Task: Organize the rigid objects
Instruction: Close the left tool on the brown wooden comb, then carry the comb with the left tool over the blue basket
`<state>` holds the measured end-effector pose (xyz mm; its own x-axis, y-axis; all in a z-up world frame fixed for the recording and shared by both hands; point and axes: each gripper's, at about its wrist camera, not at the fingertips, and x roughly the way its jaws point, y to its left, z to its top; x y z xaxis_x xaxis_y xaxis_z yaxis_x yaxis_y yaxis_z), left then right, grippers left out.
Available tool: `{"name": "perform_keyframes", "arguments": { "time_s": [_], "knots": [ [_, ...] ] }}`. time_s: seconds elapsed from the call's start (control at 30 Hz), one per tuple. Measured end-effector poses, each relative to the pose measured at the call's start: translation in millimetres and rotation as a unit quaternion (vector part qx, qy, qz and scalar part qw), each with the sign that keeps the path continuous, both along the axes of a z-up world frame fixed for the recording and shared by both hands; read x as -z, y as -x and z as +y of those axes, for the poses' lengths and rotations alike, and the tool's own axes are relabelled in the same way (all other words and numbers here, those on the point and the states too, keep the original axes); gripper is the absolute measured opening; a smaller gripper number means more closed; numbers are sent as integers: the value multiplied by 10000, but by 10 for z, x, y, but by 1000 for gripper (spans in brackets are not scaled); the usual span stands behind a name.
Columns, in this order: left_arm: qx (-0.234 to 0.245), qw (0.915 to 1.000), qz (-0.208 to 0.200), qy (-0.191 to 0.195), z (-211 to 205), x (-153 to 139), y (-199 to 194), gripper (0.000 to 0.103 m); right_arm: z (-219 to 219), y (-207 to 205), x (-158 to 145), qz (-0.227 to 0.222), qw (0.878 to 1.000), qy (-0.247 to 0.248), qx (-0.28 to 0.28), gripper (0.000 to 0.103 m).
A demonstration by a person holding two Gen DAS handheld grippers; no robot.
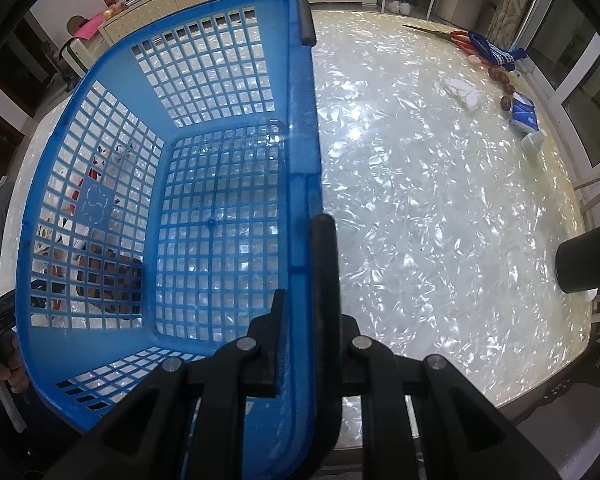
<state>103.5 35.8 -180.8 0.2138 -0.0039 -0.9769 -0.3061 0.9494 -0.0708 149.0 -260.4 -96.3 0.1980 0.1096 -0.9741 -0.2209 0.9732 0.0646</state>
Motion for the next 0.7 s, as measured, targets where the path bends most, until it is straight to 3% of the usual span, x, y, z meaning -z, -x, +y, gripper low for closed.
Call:
{"name": "perform_keyframes", "arguments": {
  "time_s": [0.3, 0.7],
  "knots": [
    [290, 9988, -320, 251, 55, -170, 47, 56, 19, 48, -102, -42, 9999, 88, 78, 14],
    [773, 9908, -1102, 138, 82, -773, 151, 56, 7, 123, -178, -60, 9996, 192, 184, 14]
  ]
}}
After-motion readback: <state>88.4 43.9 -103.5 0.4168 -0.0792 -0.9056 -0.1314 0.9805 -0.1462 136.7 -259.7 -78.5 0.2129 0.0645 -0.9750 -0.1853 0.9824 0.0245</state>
